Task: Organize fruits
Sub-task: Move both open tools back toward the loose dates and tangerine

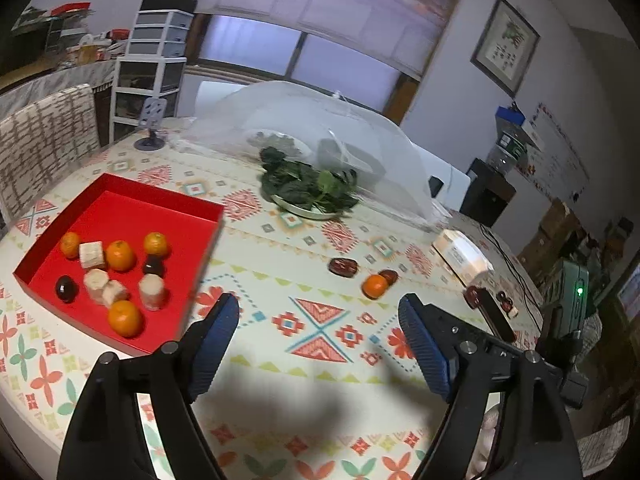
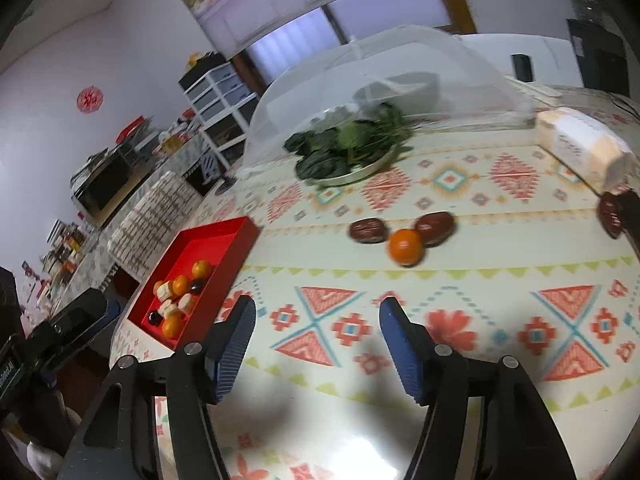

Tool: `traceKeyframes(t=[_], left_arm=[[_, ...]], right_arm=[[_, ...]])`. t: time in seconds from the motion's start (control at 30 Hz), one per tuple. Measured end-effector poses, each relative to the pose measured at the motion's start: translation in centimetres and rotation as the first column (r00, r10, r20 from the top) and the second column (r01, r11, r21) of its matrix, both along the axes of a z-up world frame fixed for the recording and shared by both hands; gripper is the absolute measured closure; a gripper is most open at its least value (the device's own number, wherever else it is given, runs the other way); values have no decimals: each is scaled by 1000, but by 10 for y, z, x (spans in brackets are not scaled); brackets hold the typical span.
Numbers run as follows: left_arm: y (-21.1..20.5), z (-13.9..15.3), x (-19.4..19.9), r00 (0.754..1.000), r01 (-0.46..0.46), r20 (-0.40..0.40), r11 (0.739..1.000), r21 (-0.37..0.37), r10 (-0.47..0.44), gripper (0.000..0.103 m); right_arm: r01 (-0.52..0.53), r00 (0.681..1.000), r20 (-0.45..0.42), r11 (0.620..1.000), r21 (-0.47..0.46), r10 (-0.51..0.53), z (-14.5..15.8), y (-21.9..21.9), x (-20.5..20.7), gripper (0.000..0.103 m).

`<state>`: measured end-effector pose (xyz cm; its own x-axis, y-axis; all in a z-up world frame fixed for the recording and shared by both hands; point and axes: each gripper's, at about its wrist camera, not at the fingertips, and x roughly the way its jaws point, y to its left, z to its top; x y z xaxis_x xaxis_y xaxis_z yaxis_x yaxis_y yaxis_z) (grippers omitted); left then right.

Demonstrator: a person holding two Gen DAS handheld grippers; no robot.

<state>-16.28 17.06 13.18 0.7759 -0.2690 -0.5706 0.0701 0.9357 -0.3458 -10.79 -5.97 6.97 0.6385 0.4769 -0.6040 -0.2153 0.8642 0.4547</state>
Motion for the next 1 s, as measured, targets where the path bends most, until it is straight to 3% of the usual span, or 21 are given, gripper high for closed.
traceKeyframes(t=[0.47,1.0], left_arm=[[-36,-12,15,998,43,-49,999,32,-41,22],[-46,-49,54,987,59,-148,998,16,-56,21]], right_arm=[[63,998,-32,998,32,-62,-19,-51,4,32],[111,988,-110,994,11,-109,-49,-77,37,32]])
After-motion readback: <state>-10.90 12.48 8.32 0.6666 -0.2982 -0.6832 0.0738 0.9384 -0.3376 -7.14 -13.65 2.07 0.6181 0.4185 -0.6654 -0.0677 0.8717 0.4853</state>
